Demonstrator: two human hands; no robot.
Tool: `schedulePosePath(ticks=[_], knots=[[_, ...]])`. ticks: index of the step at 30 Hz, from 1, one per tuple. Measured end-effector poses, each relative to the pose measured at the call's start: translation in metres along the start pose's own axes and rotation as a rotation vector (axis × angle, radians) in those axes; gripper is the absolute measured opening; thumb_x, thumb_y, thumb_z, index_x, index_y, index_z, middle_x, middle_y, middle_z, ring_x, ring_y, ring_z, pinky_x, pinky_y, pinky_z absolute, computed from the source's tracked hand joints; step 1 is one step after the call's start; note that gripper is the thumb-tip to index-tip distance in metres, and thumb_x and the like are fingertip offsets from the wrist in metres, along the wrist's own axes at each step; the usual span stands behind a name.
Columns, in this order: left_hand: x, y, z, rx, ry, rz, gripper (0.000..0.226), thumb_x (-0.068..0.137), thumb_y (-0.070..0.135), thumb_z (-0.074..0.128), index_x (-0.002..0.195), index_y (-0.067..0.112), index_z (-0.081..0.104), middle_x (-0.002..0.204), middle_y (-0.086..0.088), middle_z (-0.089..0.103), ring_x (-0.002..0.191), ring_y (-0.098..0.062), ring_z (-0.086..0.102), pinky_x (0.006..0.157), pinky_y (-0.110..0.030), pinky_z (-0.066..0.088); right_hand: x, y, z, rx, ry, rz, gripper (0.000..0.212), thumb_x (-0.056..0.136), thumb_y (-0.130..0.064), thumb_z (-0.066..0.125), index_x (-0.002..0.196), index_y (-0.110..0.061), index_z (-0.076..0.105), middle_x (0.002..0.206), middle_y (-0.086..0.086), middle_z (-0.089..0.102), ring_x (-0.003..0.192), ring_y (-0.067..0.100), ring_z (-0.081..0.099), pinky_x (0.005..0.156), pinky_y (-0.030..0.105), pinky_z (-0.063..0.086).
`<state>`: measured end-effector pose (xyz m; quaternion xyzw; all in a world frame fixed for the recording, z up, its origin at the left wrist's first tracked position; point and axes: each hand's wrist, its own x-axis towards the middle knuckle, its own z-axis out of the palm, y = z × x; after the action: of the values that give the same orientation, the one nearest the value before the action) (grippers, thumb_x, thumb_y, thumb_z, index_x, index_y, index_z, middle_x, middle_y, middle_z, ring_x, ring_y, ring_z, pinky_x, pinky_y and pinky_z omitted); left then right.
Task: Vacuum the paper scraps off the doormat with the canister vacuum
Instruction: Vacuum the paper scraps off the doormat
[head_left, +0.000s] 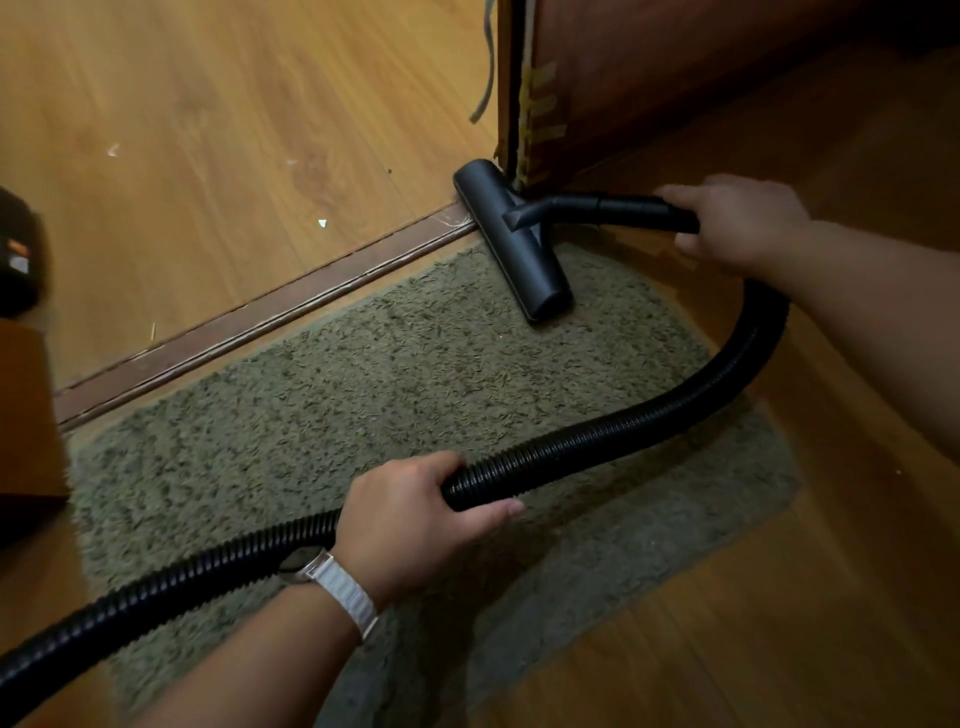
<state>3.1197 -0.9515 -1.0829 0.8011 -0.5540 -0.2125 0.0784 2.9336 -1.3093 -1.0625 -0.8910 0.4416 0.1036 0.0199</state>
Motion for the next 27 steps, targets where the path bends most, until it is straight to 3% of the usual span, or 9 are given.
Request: schedulePosePath(ticks=[5, 12, 20, 27], knots=[[-0.004, -0.003, 0.003, 0.027, -0.033, 0.028, 0.077, 0.061, 0.097, 0.030, 0.084, 0.030, 0.061, 0.060, 0.013, 0.055, 0.058, -0.001, 0.055, 0.055, -0.023, 0.046, 0.002, -0.023, 0.008, 0.013, -0.011, -0.104, 0.056, 0.095, -0.036, 0.056, 0.146, -0.041, 0.034, 0.099, 0.002, 0.047, 0.087, 0.025, 0.051, 0.066, 0.037, 0.046], [-0.008, -0.010, 0.005, 0.047, -0.035, 0.088, 0.085, 0.061, 0.101, 0.024, 0.084, 0.029, 0.063, 0.061, 0.012, 0.058, 0.059, -0.003, 0.057, 0.059, -0.029, 0.053, -0.018, -0.037, 0.018, -0.010, 0.017, -0.221, 0.061, 0.096, -0.038, 0.056, 0.150, -0.042, 0.029, 0.098, -0.005, 0.045, 0.081, 0.017, 0.047, 0.059, 0.032, 0.036], [-0.009, -0.008, 0.009, 0.055, -0.025, 0.081, 0.083, 0.060, 0.100, 0.024, 0.077, 0.026, 0.058, 0.060, 0.010, 0.056, 0.059, -0.006, 0.058, 0.059, -0.031, 0.052, -0.032, 0.005, 0.024, -0.017, 0.036, 0.041, 0.060, 0.097, -0.040, 0.054, 0.151, -0.040, 0.028, 0.098, 0.000, 0.044, 0.082, 0.021, 0.048, 0.056, 0.031, 0.038], [-0.011, -0.007, 0.003, 0.069, -0.025, 0.105, 0.082, 0.060, 0.099, 0.025, 0.079, 0.027, 0.058, 0.060, 0.011, 0.055, 0.061, -0.005, 0.058, 0.059, -0.028, 0.050, -0.039, 0.000, 0.019, -0.006, -0.029, -0.026, 0.058, 0.095, -0.037, 0.057, 0.148, -0.042, 0.033, 0.092, -0.003, 0.045, 0.082, 0.020, 0.050, 0.060, 0.033, 0.043]])
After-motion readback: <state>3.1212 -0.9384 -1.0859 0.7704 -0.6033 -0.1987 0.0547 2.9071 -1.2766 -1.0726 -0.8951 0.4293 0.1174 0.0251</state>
